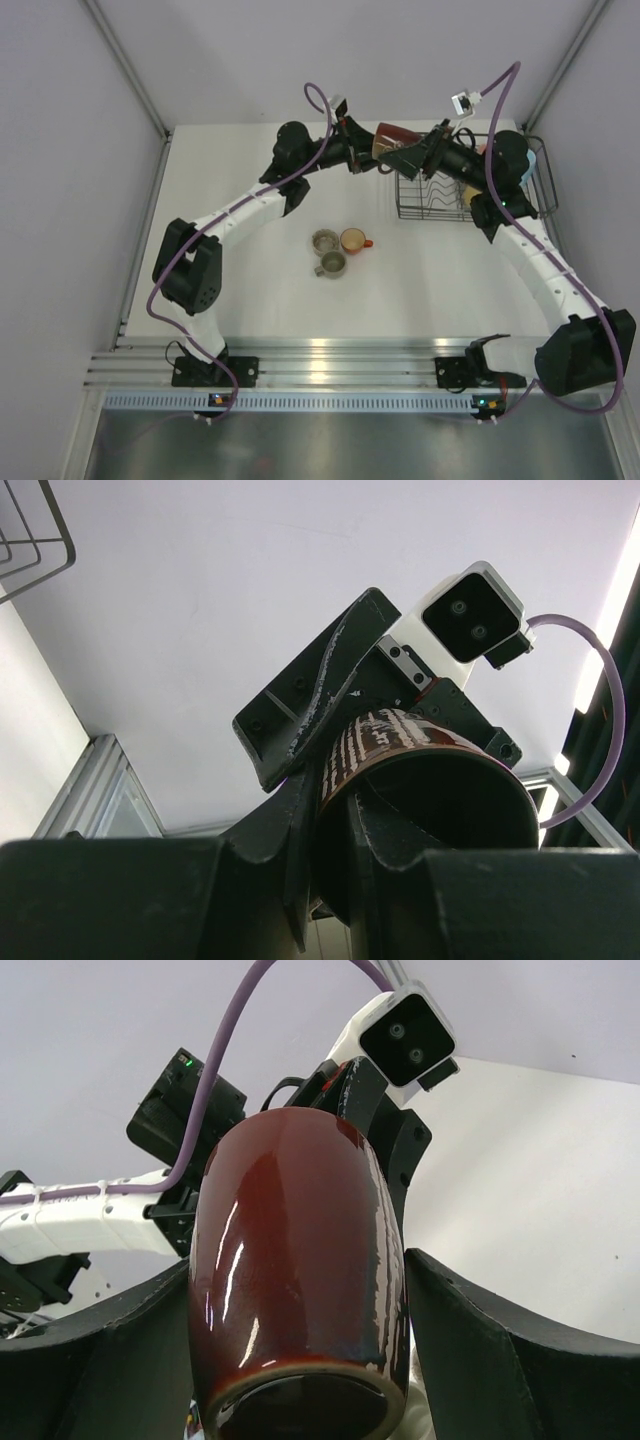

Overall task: Load the cups into the dish rack
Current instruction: Pass the cup from the left arm to the right

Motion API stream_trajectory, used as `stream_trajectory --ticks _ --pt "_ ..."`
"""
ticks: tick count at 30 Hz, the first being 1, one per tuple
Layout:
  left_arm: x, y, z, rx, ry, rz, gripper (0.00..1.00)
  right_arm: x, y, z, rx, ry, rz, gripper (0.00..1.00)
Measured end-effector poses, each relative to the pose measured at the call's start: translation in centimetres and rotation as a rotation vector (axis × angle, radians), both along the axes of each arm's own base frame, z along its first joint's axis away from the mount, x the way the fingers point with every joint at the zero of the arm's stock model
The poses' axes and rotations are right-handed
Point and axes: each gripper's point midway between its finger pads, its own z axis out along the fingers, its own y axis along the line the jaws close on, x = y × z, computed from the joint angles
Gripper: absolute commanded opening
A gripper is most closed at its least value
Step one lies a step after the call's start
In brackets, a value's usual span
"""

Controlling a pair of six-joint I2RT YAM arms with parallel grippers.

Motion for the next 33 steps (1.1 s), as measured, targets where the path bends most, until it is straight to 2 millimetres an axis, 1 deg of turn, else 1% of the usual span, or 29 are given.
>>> stream_trajectory --ticks 11,12,13,14,15,17,19,22,23,25,29,30,33 --pt "-0.23 -0.04 0.35 -0.016 -0.009 -0.003 0.00 -0.14 -0.18 0.36 -0.005 -0.010 -0.005 0.73" --pt "-0.23 -0.04 0.30 -0.016 -0.008 -0.003 0.00 -0.15 -0.17 0.42 -0.006 -0.009 -0.004 0.71" --pt "-0.24 -0.03 0.30 -0.018 -0.006 -0.004 0.00 -0.14 -0.19 0.43 -0.007 -0.009 -0.005 0.67" --pt "-0.24 -0.02 0.33 -0.019 -0.007 -0.004 0.00 -0.13 -0.21 0.43 -0.008 -0.009 -0.005 0.58" --pt "-0.25 -0.02 0.34 -0.020 -0.006 -0.004 0.00 -0.12 -0.24 0.51 -0.009 -0.011 -0.006 0.55" --pt "-0.29 0.00 0.43 -0.023 -0.005 -0.006 0.00 -0.11 -0.30 0.57 -0.008 -0.010 -0.007 0.49" --pt "-0.29 0.02 0.41 -0.025 -0.003 -0.006 0.00 -0.12 -0.31 0.59 -0.010 -0.013 -0.006 0.48" --pt "-0.32 0.05 0.26 -0.027 0.003 -0.007 0.00 -0.17 -0.28 0.49 -0.012 -0.009 -0.002 0.55" --pt "-0.33 0.06 0.25 -0.029 0.004 -0.007 0.00 -0.17 -0.28 0.47 -0.012 -0.008 -0.002 0.59" --pt "-0.33 0.07 0.24 -0.030 0.005 -0.007 0.00 -0.18 -0.28 0.47 -0.012 -0.009 -0.001 0.63" --pt "-0.35 0.08 0.20 -0.033 0.005 -0.006 0.00 -0.23 -0.25 0.47 -0.011 -0.005 0.001 0.77" --pt "-0.36 0.09 0.08 -0.033 0.004 -0.006 0.00 -0.21 -0.27 0.50 -0.008 -0.003 0.000 0.78" --pt "-0.56 0.06 -0.27 -0.031 0.007 -0.013 0.00 -0.01 -0.49 0.83 -0.002 -0.006 -0.012 0.89"
